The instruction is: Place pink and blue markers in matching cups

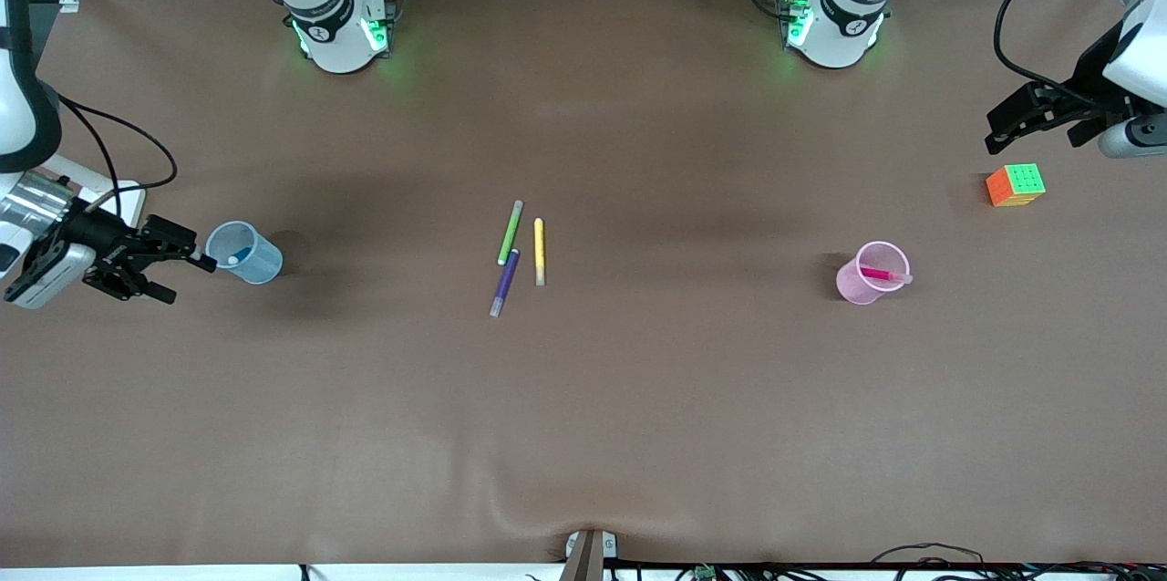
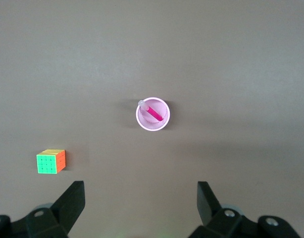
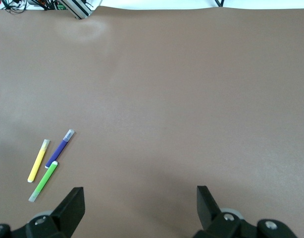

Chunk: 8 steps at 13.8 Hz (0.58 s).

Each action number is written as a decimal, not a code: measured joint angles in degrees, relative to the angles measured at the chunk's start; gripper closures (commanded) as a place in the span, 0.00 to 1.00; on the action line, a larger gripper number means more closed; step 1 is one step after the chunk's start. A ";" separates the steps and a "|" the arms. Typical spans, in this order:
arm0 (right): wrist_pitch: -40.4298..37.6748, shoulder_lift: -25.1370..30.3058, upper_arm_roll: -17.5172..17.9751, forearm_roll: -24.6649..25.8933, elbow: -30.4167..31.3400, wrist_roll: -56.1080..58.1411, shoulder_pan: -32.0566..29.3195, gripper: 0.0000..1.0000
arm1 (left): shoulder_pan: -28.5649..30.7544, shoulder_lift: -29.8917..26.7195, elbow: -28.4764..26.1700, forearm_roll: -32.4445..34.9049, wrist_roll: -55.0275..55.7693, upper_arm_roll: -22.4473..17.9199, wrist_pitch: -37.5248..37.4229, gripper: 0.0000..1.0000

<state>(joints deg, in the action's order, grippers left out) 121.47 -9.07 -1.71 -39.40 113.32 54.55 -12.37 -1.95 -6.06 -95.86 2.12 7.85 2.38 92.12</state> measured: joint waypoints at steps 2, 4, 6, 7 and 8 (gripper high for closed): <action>-0.30 -0.01 0.01 2.31 -1.01 -2.46 0.62 0.00 | -0.03 -0.01 0.00 0.00 -1.12 -0.54 -0.09 0.00; -1.87 0.00 0.01 5.69 -3.24 -5.77 1.20 0.00 | -0.03 -0.09 0.00 0.00 -2.22 -1.02 -0.24 0.00; -5.87 0.05 0.01 11.02 -6.91 -12.63 1.82 0.00 | -0.07 -0.21 0.00 0.00 -2.28 -1.05 -0.28 0.00; -9.01 0.11 0.03 14.05 -9.33 -17.06 2.34 0.00 | -0.14 -0.26 0.00 0.00 -2.28 -1.05 -0.29 0.00; -12.39 0.20 0.03 16.38 -11.84 -21.30 2.85 0.00 | -0.23 -0.30 0.00 0.00 -2.28 -1.04 -0.29 0.00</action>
<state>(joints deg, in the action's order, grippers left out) 109.08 -8.86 -1.69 -23.02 101.49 33.24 -9.52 -2.18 -6.36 -95.86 2.12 5.57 1.34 91.83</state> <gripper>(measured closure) 0.000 0.000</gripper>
